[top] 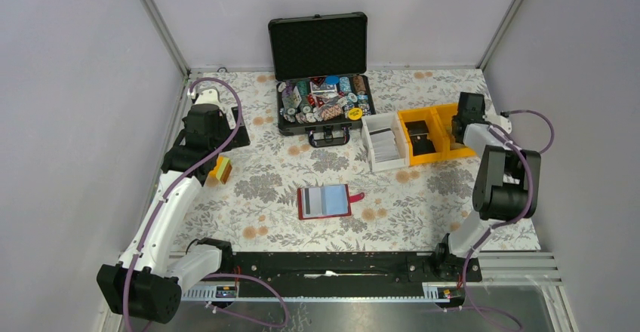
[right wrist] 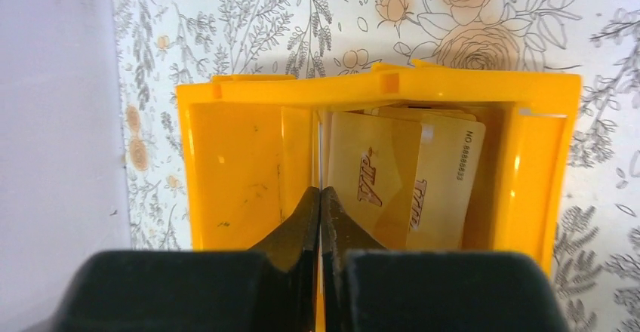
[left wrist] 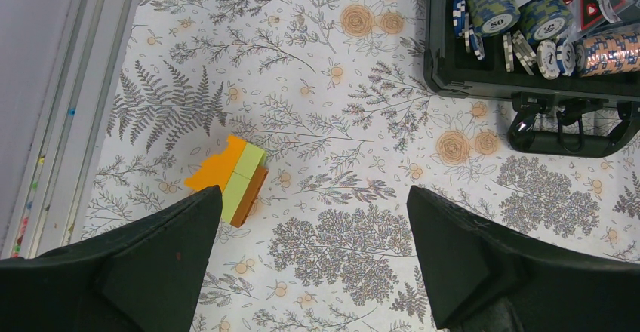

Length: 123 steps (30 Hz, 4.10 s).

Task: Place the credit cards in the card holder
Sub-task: Pick up the credit card from the storage box.

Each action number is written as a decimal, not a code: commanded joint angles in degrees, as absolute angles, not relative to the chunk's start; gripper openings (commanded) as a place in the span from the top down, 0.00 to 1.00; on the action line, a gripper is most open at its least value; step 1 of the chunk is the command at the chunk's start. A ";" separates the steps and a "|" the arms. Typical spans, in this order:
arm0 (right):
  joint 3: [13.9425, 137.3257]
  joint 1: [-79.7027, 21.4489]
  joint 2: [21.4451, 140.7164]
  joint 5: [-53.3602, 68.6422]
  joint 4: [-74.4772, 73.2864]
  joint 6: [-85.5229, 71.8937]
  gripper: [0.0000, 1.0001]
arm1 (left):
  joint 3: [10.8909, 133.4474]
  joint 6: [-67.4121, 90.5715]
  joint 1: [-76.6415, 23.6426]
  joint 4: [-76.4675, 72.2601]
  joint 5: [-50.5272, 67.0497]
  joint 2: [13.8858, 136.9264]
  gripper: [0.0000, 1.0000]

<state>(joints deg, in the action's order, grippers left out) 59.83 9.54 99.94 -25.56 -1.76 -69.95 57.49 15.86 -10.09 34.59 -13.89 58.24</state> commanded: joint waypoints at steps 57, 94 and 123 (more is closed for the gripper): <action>90.63 9.76 113.98 -17.04 -28.22 -20.27 0.92 | 55.02 16.17 -13.36 30.85 -9.66 55.55 0.01; 92.78 9.58 100.74 -14.37 -31.57 -16.02 1.00 | 57.39 20.99 -14.87 29.05 2.41 57.47 0.01; 66.28 -21.57 69.24 42.92 16.37 -40.22 1.00 | 48.07 54.34 -25.49 -19.73 35.67 54.50 0.06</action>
<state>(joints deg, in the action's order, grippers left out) 66.98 -20.47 72.55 32.93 0.80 -32.18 48.05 51.79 -25.10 -9.96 32.12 55.99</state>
